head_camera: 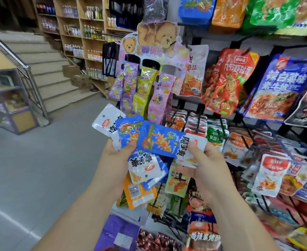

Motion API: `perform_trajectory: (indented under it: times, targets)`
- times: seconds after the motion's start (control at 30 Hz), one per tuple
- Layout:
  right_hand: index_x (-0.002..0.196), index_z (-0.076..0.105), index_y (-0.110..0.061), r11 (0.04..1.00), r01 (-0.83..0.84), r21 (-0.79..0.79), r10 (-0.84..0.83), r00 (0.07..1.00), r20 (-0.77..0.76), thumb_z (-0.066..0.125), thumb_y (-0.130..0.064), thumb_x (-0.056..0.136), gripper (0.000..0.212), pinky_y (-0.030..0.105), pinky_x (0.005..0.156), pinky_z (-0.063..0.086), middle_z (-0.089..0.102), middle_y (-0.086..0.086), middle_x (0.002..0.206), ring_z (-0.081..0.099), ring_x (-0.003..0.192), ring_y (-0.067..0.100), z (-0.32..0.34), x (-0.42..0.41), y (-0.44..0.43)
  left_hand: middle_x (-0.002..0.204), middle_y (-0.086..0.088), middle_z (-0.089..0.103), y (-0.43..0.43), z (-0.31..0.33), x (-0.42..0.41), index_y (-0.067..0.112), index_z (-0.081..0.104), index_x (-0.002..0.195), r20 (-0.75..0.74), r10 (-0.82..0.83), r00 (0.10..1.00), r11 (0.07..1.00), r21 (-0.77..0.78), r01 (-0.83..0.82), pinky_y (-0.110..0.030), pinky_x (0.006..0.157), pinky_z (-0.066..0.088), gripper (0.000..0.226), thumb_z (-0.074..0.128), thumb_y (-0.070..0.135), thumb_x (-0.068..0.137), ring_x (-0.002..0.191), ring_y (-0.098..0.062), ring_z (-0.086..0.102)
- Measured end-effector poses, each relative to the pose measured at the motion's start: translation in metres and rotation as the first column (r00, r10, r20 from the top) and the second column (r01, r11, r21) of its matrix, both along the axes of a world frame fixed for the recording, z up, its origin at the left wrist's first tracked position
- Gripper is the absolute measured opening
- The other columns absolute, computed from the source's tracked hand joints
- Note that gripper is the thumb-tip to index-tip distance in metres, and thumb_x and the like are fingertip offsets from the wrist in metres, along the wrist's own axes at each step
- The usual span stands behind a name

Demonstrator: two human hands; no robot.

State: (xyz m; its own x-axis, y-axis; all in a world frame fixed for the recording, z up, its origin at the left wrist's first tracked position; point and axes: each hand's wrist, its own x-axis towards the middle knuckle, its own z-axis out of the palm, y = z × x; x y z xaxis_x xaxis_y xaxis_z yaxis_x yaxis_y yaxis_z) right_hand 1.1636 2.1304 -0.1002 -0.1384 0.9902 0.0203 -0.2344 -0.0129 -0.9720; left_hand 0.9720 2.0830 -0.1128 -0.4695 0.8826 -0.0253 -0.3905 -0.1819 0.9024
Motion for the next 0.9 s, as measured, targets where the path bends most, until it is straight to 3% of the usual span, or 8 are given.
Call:
perform_trajectory:
  times: [0.13, 0.3, 0.4, 0.47, 0.57, 0.7, 0.8, 0.9]
  targets:
    - [0.141, 0.055, -0.020, 0.989, 0.007, 0.144, -0.022, 0.994, 0.103, 0.070, -0.018, 0.098, 0.046, 0.040, 0.079, 0.063, 0.061, -0.001, 0.142, 0.077, 0.090, 0.019, 0.023, -0.004, 0.007, 0.105, -0.004, 0.080, 0.000, 0.018, 0.001, 0.020, 0.062, 0.110, -0.127, 0.045, 0.991, 0.997, 0.070, -0.036, -0.048, 0.077, 0.065, 0.017, 0.059, 0.005, 0.103, 0.097, -0.028, 0.077]
    - [0.094, 0.070, -0.019, 0.922, 0.183, 0.340, -0.175, 0.983, -0.054, 0.078, -0.003, 0.086, 0.020, 0.021, 0.052, 0.045, 0.074, -0.004, 0.081, 0.061, 0.066, 0.013, 0.073, -0.011, 0.012, 0.106, 0.000, 0.080, 0.006, 0.054, 0.000, 0.020, 0.063, 0.114, -0.187, 0.048, 0.981, 0.985, 0.171, -0.016, -0.039, 0.068, 0.065, 0.019, 0.059, 0.005, 0.104, 0.095, -0.024, 0.078]
    - [0.081, 0.076, -0.022, 0.899, 0.189, 0.395, -0.130, 0.977, -0.170, 0.075, -0.008, 0.091, 0.017, 0.030, 0.059, 0.056, 0.073, -0.001, 0.079, 0.067, 0.070, 0.017, 0.121, -0.008, 0.014, 0.103, 0.002, 0.081, 0.013, 0.090, -0.004, 0.023, 0.065, 0.110, -0.191, 0.052, 0.980, 0.967, 0.256, -0.001, -0.039, 0.070, 0.065, 0.020, 0.059, 0.005, 0.103, 0.094, -0.023, 0.078]
    - [0.092, 0.077, -0.020, 0.890, 0.175, 0.421, -0.120, 0.981, -0.153, 0.070, -0.013, 0.096, 0.011, 0.048, 0.069, 0.059, 0.073, 0.007, 0.086, 0.068, 0.076, 0.027, 0.156, -0.005, 0.021, 0.107, 0.000, 0.080, 0.018, 0.118, -0.005, 0.024, 0.066, 0.112, -0.195, 0.027, 0.980, 0.949, 0.312, 0.036, -0.046, 0.079, 0.063, 0.021, 0.059, 0.006, 0.103, 0.098, -0.025, 0.078]
    - [0.091, 0.076, -0.020, 0.820, 0.151, 0.552, -0.169, 0.986, -0.019, 0.063, -0.026, 0.101, 0.018, 0.052, 0.066, 0.052, 0.068, 0.009, 0.084, 0.059, 0.074, 0.026, 0.209, -0.007, 0.042, 0.108, -0.001, 0.080, 0.030, 0.157, -0.008, 0.025, 0.067, 0.110, -0.213, 0.013, 0.977, 0.927, 0.368, 0.068, -0.051, 0.084, 0.061, 0.021, 0.059, 0.007, 0.103, 0.098, -0.028, 0.078]
    - [0.086, 0.058, 0.007, 0.656, 0.150, 0.739, -0.361, 0.923, 0.133, 0.063, -0.038, 0.097, 0.047, 0.037, 0.057, 0.034, 0.047, 0.010, 0.069, 0.040, 0.062, 0.019, 0.276, -0.023, 0.070, 0.110, -0.006, 0.080, 0.043, 0.192, -0.011, 0.020, 0.066, 0.117, -0.229, -0.007, 0.973, 0.910, 0.402, 0.101, -0.049, 0.077, 0.064, 0.021, 0.058, 0.006, 0.104, 0.095, -0.029, 0.078]
    - [0.062, 0.051, -0.005, 0.566, 0.164, 0.808, -0.464, 0.874, 0.147, 0.062, -0.032, 0.098, 0.046, 0.033, 0.053, 0.028, 0.037, 0.000, 0.053, 0.034, 0.052, 0.016, 0.320, -0.036, 0.087, 0.105, -0.003, 0.081, 0.048, 0.204, -0.012, 0.022, 0.067, 0.113, -0.240, -0.007, 0.971, 0.902, 0.418, 0.109, -0.038, 0.063, 0.064, 0.020, 0.059, 0.006, 0.103, 0.088, -0.022, 0.079]
    - [0.054, 0.028, -0.019, 0.535, 0.200, 0.821, -0.557, 0.814, 0.164, 0.058, -0.032, 0.102, 0.058, 0.032, 0.050, 0.016, 0.020, -0.009, 0.043, 0.022, 0.048, 0.017, 0.348, -0.048, 0.098, 0.106, -0.001, 0.080, 0.051, 0.210, -0.014, 0.024, 0.065, 0.115, -0.237, -0.004, 0.972, 0.901, 0.420, 0.106, -0.046, 0.077, 0.064, 0.019, 0.060, 0.010, 0.104, 0.092, -0.023, 0.079]
